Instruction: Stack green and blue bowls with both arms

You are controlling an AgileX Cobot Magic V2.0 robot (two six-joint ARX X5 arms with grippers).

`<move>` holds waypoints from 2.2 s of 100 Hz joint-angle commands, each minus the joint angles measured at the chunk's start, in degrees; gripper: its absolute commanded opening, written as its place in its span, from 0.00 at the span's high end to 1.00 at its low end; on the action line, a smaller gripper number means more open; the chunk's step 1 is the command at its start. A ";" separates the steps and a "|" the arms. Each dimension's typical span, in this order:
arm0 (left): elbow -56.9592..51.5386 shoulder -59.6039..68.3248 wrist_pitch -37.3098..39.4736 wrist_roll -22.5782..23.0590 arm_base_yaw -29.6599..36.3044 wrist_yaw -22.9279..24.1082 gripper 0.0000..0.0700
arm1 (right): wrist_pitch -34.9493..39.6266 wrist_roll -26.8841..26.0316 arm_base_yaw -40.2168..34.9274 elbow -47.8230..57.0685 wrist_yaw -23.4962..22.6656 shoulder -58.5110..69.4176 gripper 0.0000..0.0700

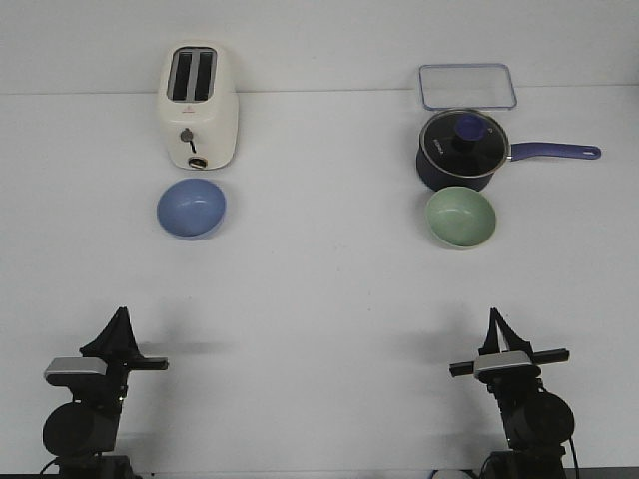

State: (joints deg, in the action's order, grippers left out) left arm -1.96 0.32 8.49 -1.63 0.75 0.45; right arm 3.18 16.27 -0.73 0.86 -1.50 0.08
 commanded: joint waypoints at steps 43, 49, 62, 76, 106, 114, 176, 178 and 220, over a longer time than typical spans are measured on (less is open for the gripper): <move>1.14 -0.04 0.59 0.00 -0.11 -0.09 0.98 | -0.59 0.26 0.00 -0.13 0.00 0.00 1.00; 1.14 -0.04 0.59 0.00 -0.11 -0.09 0.98 | -0.59 0.26 0.00 -0.13 0.00 0.00 1.00; 1.14 -0.04 0.59 0.00 -0.11 -0.09 0.98 | -1.22 0.24 -0.02 -0.13 -0.04 0.00 1.00; 1.14 -0.04 0.59 0.00 -0.09 -0.09 0.98 | -2.91 0.24 -0.02 -0.13 -0.02 0.00 1.00; 1.14 -0.04 0.59 0.00 -0.09 -0.09 0.98 | -4.20 -17.07 -0.04 -0.13 -0.13 0.00 1.00; 1.14 -0.04 0.59 0.00 -0.09 -0.09 0.98 | -4.22 -24.13 -0.04 -0.13 0.02 0.00 1.00; 1.16 -0.04 0.59 0.00 -0.11 -0.09 0.98 | 10.25 -32.52 0.07 28.11 1.29 35.52 0.87; 1.14 -0.04 0.59 0.00 -0.09 -0.09 0.98 | 11.19 -32.44 0.07 29.99 1.31 38.27 0.79; 1.14 -0.04 0.59 0.00 -0.09 -0.09 0.98 | 14.43 -28.37 3.56 55.32 1.25 77.20 0.19</move>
State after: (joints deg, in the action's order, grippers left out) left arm -1.93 0.32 8.49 -1.63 0.75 0.45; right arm 17.80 -13.47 2.26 53.30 -0.23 72.62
